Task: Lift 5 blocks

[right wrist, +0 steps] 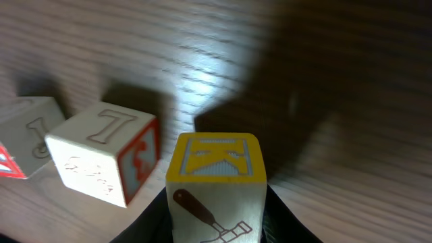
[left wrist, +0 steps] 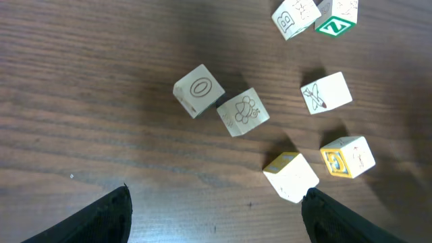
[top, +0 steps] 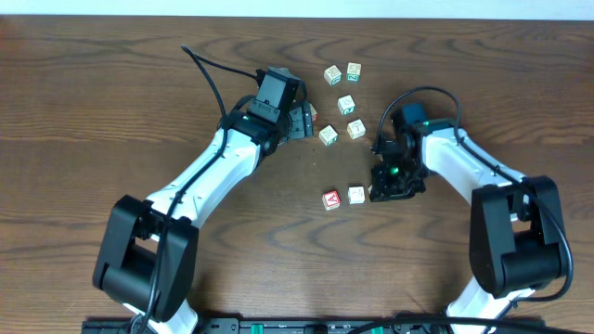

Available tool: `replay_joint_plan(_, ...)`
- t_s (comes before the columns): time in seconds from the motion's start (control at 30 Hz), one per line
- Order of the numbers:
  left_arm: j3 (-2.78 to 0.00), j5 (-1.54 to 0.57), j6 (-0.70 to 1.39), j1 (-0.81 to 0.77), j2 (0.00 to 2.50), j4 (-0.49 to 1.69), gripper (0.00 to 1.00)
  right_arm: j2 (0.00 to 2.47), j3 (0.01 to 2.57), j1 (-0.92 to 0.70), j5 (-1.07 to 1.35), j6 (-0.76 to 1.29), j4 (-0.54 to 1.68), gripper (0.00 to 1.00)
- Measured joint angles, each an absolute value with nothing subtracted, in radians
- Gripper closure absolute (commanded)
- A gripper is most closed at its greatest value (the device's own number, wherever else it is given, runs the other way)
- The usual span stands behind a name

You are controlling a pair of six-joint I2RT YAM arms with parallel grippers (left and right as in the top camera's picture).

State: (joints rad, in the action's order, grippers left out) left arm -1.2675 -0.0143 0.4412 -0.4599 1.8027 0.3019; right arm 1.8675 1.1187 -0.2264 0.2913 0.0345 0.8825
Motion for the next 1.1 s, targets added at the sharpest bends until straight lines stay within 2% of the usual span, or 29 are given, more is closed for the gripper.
replay_joint_plan(0.07,-1.267,-0.017,0.439,-0.460,1.824,0.293,0.19,1.861,1.108,-0.236,0.296,0.035,0.866,0.98)
replay_joint_plan(0.1,-1.267,-0.018,0.439,-0.460,1.838,0.290,0.19,1.860,1.106,-0.239,0.297,0.035,0.863,0.94)
replay_joint_plan(0.17,-1.267,-0.020,0.438,-0.460,1.867,0.290,0.19,1.859,1.104,-0.242,0.295,0.035,0.862,0.84)
replay_joint_plan(0.3,-1.267,-0.020,0.435,-0.460,1.911,0.286,0.19,1.858,1.103,-0.242,0.280,0.045,0.859,0.53)
replay_joint_plan(0.4,-1.267,-0.020,0.431,-0.460,1.913,0.264,0.19,1.857,1.097,-0.242,0.268,0.052,0.863,0.44)
replay_joint_plan(0.77,-1.267,-0.020,0.408,-0.460,1.914,0.179,0.19,1.821,1.090,-0.238,0.234,0.061,0.908,0.31)
replay_joint_plan(1.1,-1.267,-0.020,0.392,-0.460,1.993,0.091,0.19,1.581,1.088,-0.215,0.192,0.065,0.979,0.20)
